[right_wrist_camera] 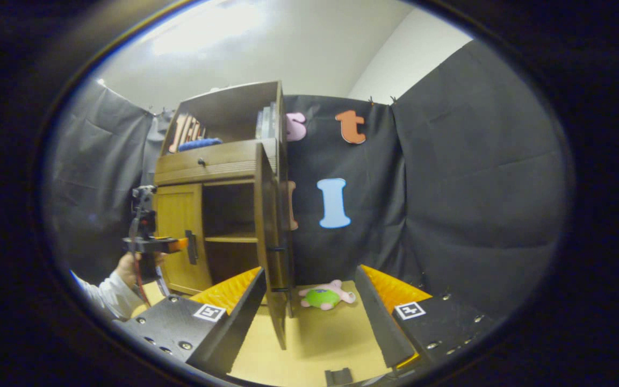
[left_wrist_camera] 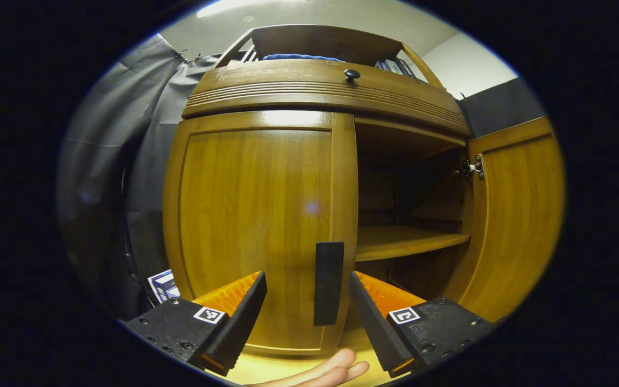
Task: Open the right door of the double-door shoe cabinet with the right hand, and open the left door with the left hand.
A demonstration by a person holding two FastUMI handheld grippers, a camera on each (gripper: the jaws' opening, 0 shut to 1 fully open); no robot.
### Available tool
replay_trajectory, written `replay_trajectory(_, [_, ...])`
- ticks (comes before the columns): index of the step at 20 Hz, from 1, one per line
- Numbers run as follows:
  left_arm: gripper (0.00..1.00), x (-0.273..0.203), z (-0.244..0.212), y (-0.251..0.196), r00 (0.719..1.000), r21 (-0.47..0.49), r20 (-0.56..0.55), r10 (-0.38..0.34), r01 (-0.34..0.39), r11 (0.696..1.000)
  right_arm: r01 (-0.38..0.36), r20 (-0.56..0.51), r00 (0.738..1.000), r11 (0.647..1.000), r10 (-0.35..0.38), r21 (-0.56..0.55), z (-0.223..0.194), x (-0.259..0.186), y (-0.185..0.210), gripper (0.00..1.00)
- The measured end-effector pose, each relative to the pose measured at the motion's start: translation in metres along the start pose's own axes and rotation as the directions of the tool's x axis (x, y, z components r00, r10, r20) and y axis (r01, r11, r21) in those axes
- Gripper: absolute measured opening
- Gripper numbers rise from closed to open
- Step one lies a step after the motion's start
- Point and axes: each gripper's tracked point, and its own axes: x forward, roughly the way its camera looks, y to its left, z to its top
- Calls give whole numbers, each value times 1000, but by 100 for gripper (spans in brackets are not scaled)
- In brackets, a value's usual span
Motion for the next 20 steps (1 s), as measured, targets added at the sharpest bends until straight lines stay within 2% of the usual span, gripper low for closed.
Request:
replay_trajectory(1, [95,7,-1,-2,1000,3,2,0,0,1000,-14,-12,1000,1000,15,7,3,-8,9,98])
replay_trajectory(3, [91,22,-4,-7,1000,-5,-8,-3,3,1000,-52,-12,999,999,52,-12,16,-22,34,99])
replay_trajectory(4, [81,28,0,-7,1000,-19,18,7,-6,1000,-84,3,996,996,85,-30,29,-28,50,99])
replay_trajectory(5, [72,35,6,0,998,-30,50,46,-45,999,-128,21,991,991,129,-34,40,-35,67,99])
replay_trajectory(6, [62,36,6,-13,999,-21,45,-20,21,1000,-166,37,985,986,167,-32,47,-39,86,99])
replay_trajectory(8, [43,44,7,-13,999,43,50,-21,18,999,-222,50,974,975,223,-28,57,-48,116,98])
replay_trajectory(9, [34,41,3,-13,999,45,33,-28,26,999,-232,49,971,972,234,-44,61,-51,127,98])
replay_trajectory(13, [32,35,5,-14,994,34,-29,-107,108,994,-208,20,977,968,213,-139,71,-49,145,99])
replay_trajectory(16, [32,27,9,-13,989,28,-64,-136,138,990,-237,13,970,960,242,-149,74,-46,168,98])
replay_trajectory(20, [30,-11,2,-8,980,24,-111,-165,169,985,-264,16,963,954,269,-145,70,-51,185,99])
